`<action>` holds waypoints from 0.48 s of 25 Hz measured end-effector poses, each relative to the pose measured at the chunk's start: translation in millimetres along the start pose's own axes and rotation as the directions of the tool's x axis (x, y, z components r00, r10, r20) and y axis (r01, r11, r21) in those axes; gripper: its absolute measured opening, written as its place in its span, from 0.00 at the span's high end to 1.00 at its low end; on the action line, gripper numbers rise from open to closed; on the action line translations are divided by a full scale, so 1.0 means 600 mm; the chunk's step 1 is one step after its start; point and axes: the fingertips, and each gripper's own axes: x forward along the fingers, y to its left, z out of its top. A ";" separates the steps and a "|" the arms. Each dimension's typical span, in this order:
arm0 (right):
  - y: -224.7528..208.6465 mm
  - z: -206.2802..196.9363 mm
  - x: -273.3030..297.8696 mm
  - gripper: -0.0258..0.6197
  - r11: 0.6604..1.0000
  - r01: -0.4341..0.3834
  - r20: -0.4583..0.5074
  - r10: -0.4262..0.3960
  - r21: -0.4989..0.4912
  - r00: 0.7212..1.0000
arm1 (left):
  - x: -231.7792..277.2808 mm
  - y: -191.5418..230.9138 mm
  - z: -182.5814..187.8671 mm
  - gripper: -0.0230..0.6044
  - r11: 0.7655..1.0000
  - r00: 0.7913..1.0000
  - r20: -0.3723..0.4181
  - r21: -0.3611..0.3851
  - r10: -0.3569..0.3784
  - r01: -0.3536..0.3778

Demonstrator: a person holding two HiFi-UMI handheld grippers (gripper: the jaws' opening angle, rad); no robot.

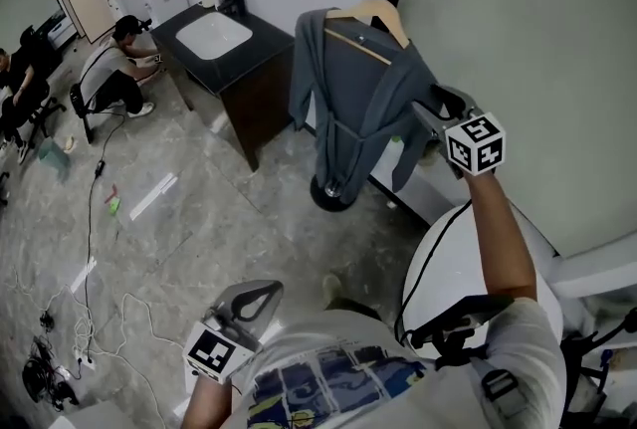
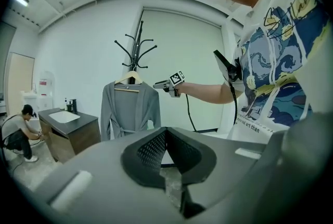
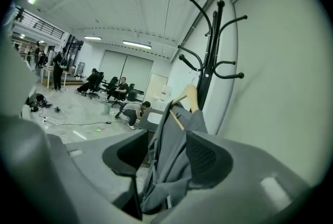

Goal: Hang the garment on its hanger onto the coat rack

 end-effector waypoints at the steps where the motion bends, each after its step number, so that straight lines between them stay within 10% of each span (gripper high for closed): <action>1: 0.030 -0.006 -0.020 0.62 1.000 -0.007 0.000 0.007 0.005 1.000 | -0.011 -0.006 -0.002 0.96 1.000 1.000 0.001 0.004 -0.010 0.010; 12: 0.351 -0.098 -0.203 0.76 0.983 -0.135 -0.014 0.138 0.120 0.990 | -0.092 -0.091 -0.019 0.96 0.988 0.990 0.059 -0.084 -0.125 0.129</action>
